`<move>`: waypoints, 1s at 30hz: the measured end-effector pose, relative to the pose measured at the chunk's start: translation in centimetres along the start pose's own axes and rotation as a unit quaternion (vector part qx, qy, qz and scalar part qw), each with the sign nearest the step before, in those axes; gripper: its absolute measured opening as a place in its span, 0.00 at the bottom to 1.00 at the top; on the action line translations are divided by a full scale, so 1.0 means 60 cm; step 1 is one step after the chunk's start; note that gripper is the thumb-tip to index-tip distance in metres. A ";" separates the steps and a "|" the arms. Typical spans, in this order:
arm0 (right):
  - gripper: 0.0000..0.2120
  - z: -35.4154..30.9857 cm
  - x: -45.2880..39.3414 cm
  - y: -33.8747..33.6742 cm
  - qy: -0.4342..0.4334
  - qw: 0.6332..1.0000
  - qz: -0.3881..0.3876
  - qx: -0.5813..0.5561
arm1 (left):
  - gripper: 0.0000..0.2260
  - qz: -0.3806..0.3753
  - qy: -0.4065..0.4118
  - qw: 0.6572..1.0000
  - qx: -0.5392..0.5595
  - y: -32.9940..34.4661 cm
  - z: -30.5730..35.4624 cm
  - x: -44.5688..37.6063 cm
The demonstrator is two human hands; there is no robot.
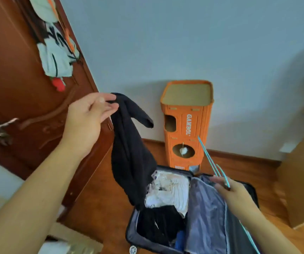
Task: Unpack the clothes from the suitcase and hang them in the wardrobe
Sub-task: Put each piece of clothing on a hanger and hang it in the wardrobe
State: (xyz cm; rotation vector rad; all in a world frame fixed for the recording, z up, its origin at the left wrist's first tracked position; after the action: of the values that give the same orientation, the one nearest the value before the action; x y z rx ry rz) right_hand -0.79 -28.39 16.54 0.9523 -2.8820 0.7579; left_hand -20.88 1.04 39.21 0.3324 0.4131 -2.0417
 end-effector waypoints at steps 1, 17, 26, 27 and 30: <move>0.13 -0.043 -0.006 0.004 -0.031 0.999 0.000 0.013 | 0.14 -0.002 0.013 1.000 0.017 -0.004 0.037 -0.011; 0.06 -0.206 -0.103 0.110 -0.118 0.979 -0.048 0.159 | 0.12 0.008 -0.003 0.982 0.190 -0.073 0.210 -0.070; 0.07 -0.305 -0.076 -0.010 -0.101 0.976 -0.093 -0.168 | 0.16 0.051 0.006 0.998 0.037 -0.120 0.145 -0.112; 0.08 -0.334 -0.072 -0.033 -0.113 0.963 -0.113 -0.218 | 0.18 0.026 -0.007 1.000 -0.006 -0.118 0.122 -0.114; 0.12 -0.418 -0.057 -0.092 -0.143 0.961 -0.095 -0.216 | 0.22 -0.068 -0.068 0.990 -0.098 -0.089 0.023 -0.098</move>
State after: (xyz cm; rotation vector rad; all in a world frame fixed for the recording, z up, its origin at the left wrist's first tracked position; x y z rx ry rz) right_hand 1.75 -19.06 40.56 1.3301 -2.9258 -0.0335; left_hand -22.85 7.49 43.62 0.0454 0.5607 -2.1207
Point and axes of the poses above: each hand's wrist, its own x-axis away from the middle knuckle, its own y-axis out of the palm, z = x × y, the point moved 3 cm from there along -x, towards the middle knuckle, and after that the axes turned 4 degrees about z, right-handed, at the moved point
